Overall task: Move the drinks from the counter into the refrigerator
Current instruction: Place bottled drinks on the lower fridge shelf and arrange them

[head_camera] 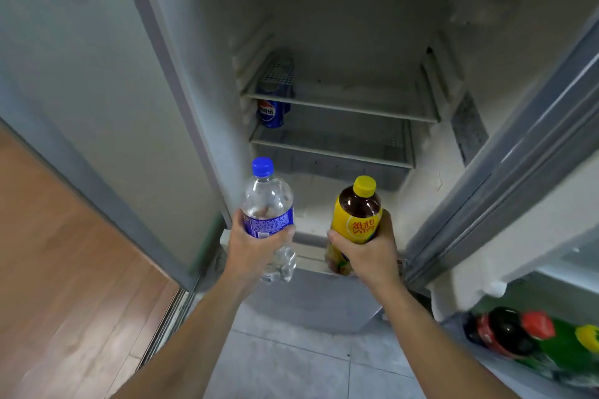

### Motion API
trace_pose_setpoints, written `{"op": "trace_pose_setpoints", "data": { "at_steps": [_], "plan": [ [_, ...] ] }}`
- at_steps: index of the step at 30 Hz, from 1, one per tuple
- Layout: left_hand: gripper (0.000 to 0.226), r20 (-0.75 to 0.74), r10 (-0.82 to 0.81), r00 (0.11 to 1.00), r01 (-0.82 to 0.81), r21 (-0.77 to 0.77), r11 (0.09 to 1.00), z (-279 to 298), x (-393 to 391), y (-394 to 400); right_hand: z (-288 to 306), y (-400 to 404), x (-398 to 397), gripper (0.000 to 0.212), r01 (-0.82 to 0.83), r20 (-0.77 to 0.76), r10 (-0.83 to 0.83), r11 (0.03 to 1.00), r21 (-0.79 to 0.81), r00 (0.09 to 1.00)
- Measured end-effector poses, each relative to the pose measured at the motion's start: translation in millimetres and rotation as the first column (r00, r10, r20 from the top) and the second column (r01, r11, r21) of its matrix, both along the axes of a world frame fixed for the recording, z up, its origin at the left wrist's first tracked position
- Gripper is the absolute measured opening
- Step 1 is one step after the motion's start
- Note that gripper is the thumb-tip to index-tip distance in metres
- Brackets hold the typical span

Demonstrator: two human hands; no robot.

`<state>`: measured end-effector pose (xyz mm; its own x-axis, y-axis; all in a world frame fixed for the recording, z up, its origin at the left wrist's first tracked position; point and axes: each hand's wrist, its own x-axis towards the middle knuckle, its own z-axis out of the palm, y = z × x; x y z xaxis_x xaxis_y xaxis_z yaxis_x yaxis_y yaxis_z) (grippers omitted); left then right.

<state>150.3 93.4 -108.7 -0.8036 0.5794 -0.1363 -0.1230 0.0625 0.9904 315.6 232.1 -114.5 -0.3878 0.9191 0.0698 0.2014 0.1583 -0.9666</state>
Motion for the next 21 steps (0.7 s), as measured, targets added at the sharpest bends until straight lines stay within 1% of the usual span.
{"op": "trace_pose_setpoints", "data": {
  "at_steps": [4,7,11,13,15,17,21],
  "plan": [
    [0.07,-0.046,-0.011,0.999,0.011,0.0,1.0,5,-35,34,-1,29,-35,0.075,0.012,0.086,-0.011,1.0,-0.013,0.996],
    [0.08,-0.053,-0.049,0.997,0.047,-0.037,0.998,8,-60,58,-4,49,-60,0.071,0.026,0.152,-0.02,0.999,-0.039,0.988],
    [0.084,-0.072,-0.141,0.987,0.133,-0.108,0.985,8,-88,83,-9,68,-87,0.065,0.047,0.143,-0.034,0.995,-0.091,0.989],
    [0.078,-0.052,-0.202,0.978,0.193,-0.142,0.971,7,-100,96,-11,75,-98,0.063,0.074,0.16,-0.059,0.993,-0.089,0.985],
    [0.064,-0.038,-0.221,0.975,0.213,-0.148,0.966,3,-110,107,-14,80,-108,0.065,0.092,0.183,-0.075,0.992,-0.087,0.98],
    [0.063,-0.038,-0.208,0.977,0.202,-0.117,0.972,0,-114,117,-18,82,-115,0.07,0.108,0.195,-0.088,0.99,-0.095,0.977],
    [0.06,-0.034,-0.213,0.976,0.207,-0.132,0.969,-12,-119,130,-22,82,-124,0.072,0.14,0.2,-0.114,0.983,-0.118,0.973]
  ]
}}
